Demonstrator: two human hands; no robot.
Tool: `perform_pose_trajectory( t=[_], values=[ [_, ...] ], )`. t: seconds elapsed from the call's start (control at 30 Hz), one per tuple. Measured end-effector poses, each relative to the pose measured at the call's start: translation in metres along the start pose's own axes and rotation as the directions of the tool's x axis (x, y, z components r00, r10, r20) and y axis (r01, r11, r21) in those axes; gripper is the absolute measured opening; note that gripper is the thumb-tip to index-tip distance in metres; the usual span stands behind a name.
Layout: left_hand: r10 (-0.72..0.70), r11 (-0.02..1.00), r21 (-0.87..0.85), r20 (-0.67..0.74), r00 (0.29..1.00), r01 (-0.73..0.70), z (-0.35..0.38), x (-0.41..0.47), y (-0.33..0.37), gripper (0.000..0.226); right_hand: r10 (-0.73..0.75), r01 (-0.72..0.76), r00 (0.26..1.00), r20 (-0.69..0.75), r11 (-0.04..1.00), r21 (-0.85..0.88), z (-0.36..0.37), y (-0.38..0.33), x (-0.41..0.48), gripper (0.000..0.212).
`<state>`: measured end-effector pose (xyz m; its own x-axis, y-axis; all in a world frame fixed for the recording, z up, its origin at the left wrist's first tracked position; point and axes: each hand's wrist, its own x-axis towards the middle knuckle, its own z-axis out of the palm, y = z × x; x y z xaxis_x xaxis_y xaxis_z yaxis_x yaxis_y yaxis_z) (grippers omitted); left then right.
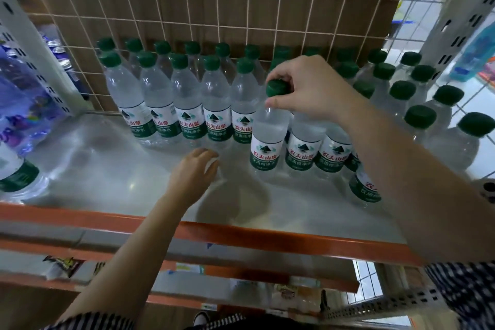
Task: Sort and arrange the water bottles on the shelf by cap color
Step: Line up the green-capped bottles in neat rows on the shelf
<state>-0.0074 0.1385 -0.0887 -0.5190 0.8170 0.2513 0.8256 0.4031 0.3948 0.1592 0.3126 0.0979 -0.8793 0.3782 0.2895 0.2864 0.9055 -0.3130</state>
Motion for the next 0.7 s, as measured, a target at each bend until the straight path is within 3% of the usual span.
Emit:
perform_pose_trajectory(
  t=[0.17,0.53,0.7],
  values=[
    [-0.017,0.994,0.107,0.097,0.995,0.007,0.023,0.0,-0.014,0.032,0.025,-0.025,1.0,-0.004,0.998,-0.066,-0.002,0.002,0.007,0.039],
    [-0.013,0.994,0.11,0.039,0.999,0.009,0.033,0.002,-0.022,0.029,0.114,-0.115,0.993,-0.013,0.987,-0.113,0.003,0.0,0.008,0.043],
    [-0.019,0.997,0.078,0.053,0.998,0.014,0.028,0.0,-0.016,0.03,0.111,-0.126,0.989,-0.099,0.98,-0.155,0.012,-0.004,0.004,0.05]
  ],
)
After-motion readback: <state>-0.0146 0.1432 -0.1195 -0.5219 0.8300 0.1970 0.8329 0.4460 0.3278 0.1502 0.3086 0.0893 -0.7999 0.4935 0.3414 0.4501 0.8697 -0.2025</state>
